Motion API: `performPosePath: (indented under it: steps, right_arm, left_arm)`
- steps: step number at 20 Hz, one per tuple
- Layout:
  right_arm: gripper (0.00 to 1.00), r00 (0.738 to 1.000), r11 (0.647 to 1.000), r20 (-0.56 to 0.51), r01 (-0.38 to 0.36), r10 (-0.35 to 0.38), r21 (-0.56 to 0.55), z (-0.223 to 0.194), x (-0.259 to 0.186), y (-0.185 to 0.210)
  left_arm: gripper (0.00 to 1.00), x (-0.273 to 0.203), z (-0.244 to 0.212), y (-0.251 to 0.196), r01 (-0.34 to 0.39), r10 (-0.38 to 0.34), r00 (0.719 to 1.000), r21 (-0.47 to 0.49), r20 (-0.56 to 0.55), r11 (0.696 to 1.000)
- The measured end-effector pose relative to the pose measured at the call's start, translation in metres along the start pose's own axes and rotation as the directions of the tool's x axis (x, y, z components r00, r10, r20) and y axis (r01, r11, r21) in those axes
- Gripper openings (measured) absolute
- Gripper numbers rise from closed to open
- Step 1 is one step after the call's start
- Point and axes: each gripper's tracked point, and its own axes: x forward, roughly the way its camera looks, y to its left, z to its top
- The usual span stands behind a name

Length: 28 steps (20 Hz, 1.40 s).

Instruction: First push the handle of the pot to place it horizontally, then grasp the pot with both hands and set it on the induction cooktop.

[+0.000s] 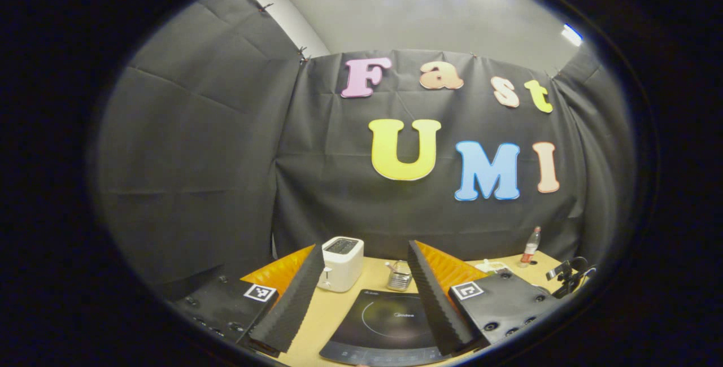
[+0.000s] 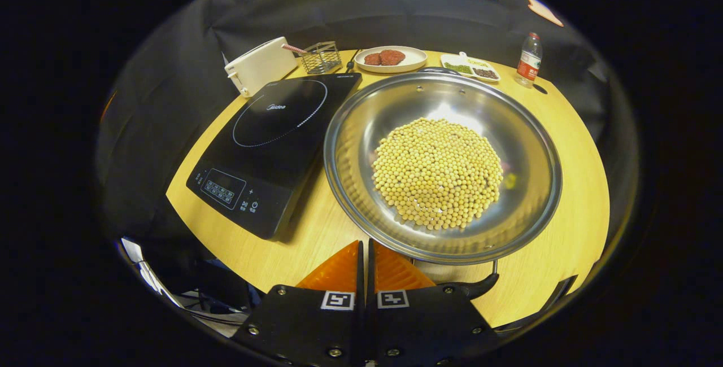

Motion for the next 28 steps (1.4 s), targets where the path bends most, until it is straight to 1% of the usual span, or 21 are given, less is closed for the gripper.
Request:
performPosePath:
  steps: [2,3,4,5,8,9,10,18,19,28]
  right_arm:
    - [0.01,1.0,1.0,-0.004,0.0,0.0,0.022,-0.003,-0.003,-0.009]
    - [0.01,1.0,1.0,-0.007,-0.002,0.002,0.031,-0.004,-0.004,-0.014]
    - [0.01,1.0,0.999,-0.012,-0.005,0.005,0.033,-0.007,-0.006,-0.019]
    - [0.01,1.0,1.0,-0.015,-0.006,0.007,0.03,-0.008,-0.007,-0.023]
    - [0.01,1.0,1.0,-0.028,-0.003,0.004,0.012,-0.011,-0.011,-0.037]
    - [0.01,1.0,1.0,-0.029,-0.006,0.006,0.006,-0.01,-0.012,-0.041]
    - [0.01,1.0,1.0,-0.03,-0.008,0.008,0.002,-0.01,-0.013,-0.044]
    - [0.01,0.999,1.0,-0.038,-0.015,0.014,-0.009,-0.01,-0.02,-0.07]
    - [0.01,0.999,1.0,-0.04,-0.01,0.009,-0.015,-0.01,-0.021,-0.074]
    - [0.01,0.996,0.995,-0.037,0.074,-0.077,-0.062,-0.004,-0.025,-0.119]
  left_arm:
    - [0.97,0.003,0.0,-0.015,0.017,-0.017,1.0,0.008,-0.006,1.0]
    - [0.99,0.004,0.0,-0.022,0.024,-0.024,1.0,0.011,-0.012,1.0]
    - [0.99,0.006,-0.001,-0.031,0.03,-0.029,0.999,0.011,-0.015,1.0]
    - [0.96,0.007,0.0,-0.038,0.032,-0.032,0.999,0.008,-0.014,0.999]
    - [0.96,0.006,0.002,-0.06,0.039,-0.039,0.999,-0.002,-0.01,0.999]
    - [0.99,0.006,0.003,-0.068,0.042,-0.042,0.999,-0.001,-0.008,0.999]
    - [0.96,0.008,0.003,-0.075,0.044,-0.044,0.999,0.003,-0.009,0.999]
    - [0.96,0.011,0.015,-0.125,0.074,-0.074,0.997,0.032,0.005,0.997]
    - [0.99,0.012,0.015,-0.131,0.077,-0.077,0.997,0.031,0.003,0.997]
    - [0.99,0.016,0.008,-0.16,0.075,-0.075,0.997,0.026,-0.014,0.997]
